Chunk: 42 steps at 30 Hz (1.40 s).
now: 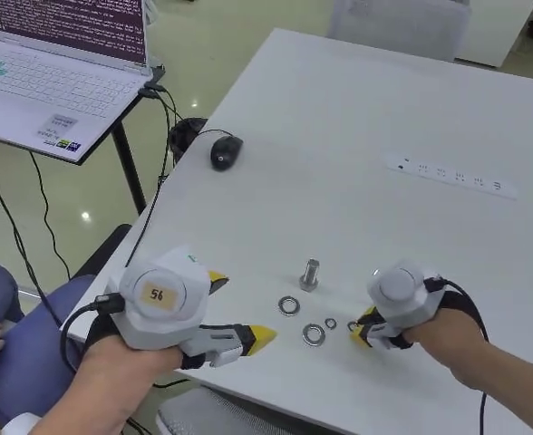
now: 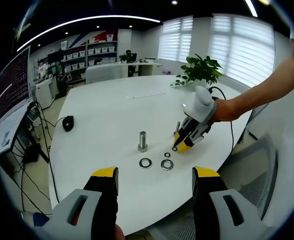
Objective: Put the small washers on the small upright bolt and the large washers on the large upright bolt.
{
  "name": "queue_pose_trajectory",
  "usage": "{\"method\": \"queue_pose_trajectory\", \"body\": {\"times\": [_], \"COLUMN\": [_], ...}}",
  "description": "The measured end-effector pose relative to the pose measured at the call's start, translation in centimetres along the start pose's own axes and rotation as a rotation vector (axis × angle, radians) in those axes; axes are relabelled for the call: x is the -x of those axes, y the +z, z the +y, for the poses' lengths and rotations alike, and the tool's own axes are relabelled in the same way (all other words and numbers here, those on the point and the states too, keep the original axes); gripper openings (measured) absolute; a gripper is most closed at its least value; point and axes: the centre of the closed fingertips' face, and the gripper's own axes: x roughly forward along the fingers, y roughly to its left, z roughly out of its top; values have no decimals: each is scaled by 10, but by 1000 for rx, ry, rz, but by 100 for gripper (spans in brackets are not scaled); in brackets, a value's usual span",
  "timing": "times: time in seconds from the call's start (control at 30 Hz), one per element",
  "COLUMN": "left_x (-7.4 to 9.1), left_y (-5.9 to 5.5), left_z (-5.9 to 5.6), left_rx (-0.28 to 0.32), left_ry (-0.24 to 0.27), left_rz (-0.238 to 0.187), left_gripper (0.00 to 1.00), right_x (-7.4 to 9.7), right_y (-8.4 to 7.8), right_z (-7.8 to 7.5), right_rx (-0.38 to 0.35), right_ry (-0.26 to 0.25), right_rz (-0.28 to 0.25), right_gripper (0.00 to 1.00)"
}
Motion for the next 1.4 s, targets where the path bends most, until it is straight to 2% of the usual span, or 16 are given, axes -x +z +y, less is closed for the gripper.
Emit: {"method": "queue_pose_trajectory", "body": {"times": [0.13,0.27,0.43,0.53,0.63,0.97,1.23,1.3,1.4], "left_x": [0,0,-1,-2,-2,-2,-2,-2,0], "left_y": [1,1,2,5,7,7,7,6,5], "left_z": [0,-1,-2,-3,-2,0,-2,-1,1], "left_rx": [-1,-4,-12,-18,-18,-18,-17,-15,-13], "left_ry": [0,-3,-9,-12,-11,-9,-10,-8,-4], "left_rz": [-2,-3,0,-2,-6,-2,-5,-4,-4], "left_gripper": [59,59,59,59,59,59,59,59,59], "right_x": [0,-1,-1,-1,-1,-3,-2,-2,-1], "right_y": [1,1,1,1,1,4,3,3,3], "right_z": [-4,-2,-2,-2,0,2,1,1,1], "right_rx": [-35,4,-9,9,-3,50,62,53,-1], "right_ry": [-16,-22,-19,-23,-15,20,4,-2,-5], "right_rz": [-7,2,1,7,4,28,31,28,8], "right_gripper": [15,15,15,15,15,18,15,15,14]}}
